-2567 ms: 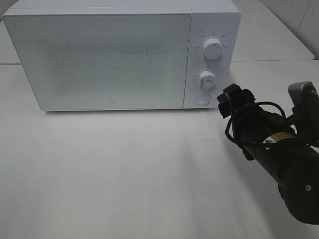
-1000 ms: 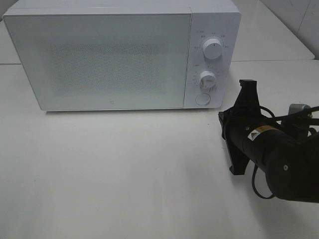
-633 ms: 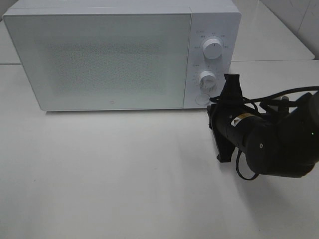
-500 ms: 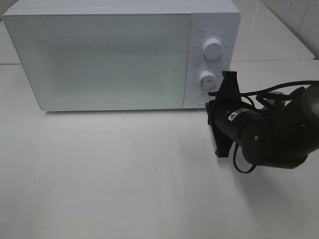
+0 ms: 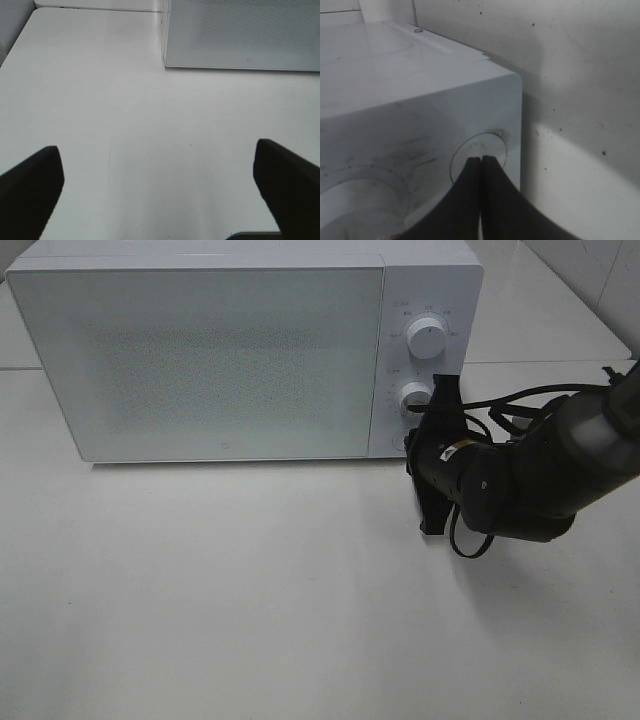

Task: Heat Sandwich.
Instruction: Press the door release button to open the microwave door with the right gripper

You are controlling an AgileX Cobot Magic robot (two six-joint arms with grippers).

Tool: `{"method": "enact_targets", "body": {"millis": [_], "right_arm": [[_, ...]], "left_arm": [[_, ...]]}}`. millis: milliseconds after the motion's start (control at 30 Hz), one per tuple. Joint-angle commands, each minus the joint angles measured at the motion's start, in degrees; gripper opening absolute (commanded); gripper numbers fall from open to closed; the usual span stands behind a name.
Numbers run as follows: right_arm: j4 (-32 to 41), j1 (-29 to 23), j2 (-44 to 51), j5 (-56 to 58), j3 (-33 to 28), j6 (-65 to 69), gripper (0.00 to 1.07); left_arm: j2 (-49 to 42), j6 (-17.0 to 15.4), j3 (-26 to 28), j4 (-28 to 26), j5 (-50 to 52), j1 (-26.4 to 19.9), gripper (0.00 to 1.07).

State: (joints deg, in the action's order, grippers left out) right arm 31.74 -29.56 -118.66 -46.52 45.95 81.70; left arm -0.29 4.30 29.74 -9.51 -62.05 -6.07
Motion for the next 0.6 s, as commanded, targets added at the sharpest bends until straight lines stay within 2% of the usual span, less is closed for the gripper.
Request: {"method": "enact_targets", "body": {"millis": [33,600], "right_arm": [[-1.0,1.0,-0.8,1.0,1.9,0.0,0.00],[-0.3,1.6,-3.3,-2.2,4.6,-0.7,0.00]], "left_arm": [[-0.9,-0.3,-0.1,-0.2,0.7,0.1,0.98],[-1.0,-0.3,-0.1,-0.2,0.7,0.1,0.98]]}}
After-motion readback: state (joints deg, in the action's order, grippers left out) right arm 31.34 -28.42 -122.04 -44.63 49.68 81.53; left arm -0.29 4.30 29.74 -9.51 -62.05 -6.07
